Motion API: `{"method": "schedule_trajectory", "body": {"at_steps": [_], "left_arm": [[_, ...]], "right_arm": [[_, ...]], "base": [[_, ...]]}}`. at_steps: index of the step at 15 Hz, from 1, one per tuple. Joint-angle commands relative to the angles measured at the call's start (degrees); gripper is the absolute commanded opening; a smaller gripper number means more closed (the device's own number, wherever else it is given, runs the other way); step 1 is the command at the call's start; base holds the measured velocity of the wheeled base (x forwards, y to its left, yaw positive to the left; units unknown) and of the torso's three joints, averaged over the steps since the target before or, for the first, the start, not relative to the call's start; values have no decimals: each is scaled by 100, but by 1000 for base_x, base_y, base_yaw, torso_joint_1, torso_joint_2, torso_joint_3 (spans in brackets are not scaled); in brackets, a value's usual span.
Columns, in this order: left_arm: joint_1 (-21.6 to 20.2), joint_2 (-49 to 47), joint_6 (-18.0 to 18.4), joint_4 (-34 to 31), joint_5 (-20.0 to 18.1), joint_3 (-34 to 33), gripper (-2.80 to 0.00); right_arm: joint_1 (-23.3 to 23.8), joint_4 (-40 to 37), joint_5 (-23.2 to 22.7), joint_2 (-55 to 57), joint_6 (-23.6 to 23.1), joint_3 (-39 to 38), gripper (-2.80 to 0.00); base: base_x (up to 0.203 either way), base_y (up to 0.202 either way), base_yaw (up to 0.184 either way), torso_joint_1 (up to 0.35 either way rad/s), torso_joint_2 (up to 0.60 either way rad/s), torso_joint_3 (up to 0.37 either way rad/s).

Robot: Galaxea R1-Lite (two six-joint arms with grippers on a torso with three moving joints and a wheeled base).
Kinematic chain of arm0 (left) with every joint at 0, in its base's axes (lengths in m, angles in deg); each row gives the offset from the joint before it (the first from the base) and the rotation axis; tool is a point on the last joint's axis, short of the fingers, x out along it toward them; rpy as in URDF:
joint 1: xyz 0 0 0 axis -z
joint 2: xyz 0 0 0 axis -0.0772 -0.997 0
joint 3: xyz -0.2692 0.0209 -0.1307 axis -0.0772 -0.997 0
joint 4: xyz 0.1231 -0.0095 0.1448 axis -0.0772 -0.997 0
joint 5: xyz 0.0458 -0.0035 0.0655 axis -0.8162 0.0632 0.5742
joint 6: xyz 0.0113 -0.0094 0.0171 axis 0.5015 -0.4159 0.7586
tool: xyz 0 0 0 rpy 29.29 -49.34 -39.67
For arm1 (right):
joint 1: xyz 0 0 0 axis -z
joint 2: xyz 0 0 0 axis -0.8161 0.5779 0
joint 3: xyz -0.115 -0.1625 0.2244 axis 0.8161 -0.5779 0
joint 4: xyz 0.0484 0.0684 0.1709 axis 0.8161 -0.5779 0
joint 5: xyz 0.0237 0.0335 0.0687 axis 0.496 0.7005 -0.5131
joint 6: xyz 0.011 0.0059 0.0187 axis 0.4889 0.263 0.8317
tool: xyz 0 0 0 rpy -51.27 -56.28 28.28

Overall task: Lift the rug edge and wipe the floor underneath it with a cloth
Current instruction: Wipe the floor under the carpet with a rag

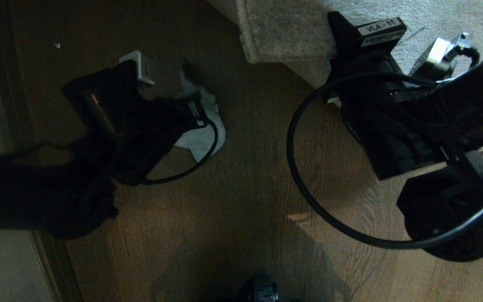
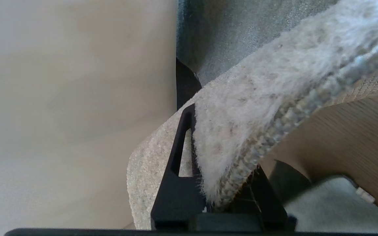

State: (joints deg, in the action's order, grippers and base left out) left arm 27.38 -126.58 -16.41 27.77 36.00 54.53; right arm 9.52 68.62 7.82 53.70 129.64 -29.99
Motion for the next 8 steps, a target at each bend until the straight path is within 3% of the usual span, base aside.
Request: {"method": "schedule_trajectory", "body": {"at_steps": [1, 4, 8], "left_arm": [[18, -224, -30, 64, 46, 317, -280], [-22, -362, -113, 60, 314, 732, -280], [-118, -427, -114, 102, 357, 1064, -280]], "right_arm": [[0, 272, 14, 10, 25, -7, -280], [-8, 272, 20, 10, 25, -7, -280], [-9, 272, 20, -17, 24, -24, -280]], "base": [[0, 0, 0, 0, 0, 0], [0, 0, 0, 0, 0, 0], [0, 0, 0, 0, 0, 0]]}}
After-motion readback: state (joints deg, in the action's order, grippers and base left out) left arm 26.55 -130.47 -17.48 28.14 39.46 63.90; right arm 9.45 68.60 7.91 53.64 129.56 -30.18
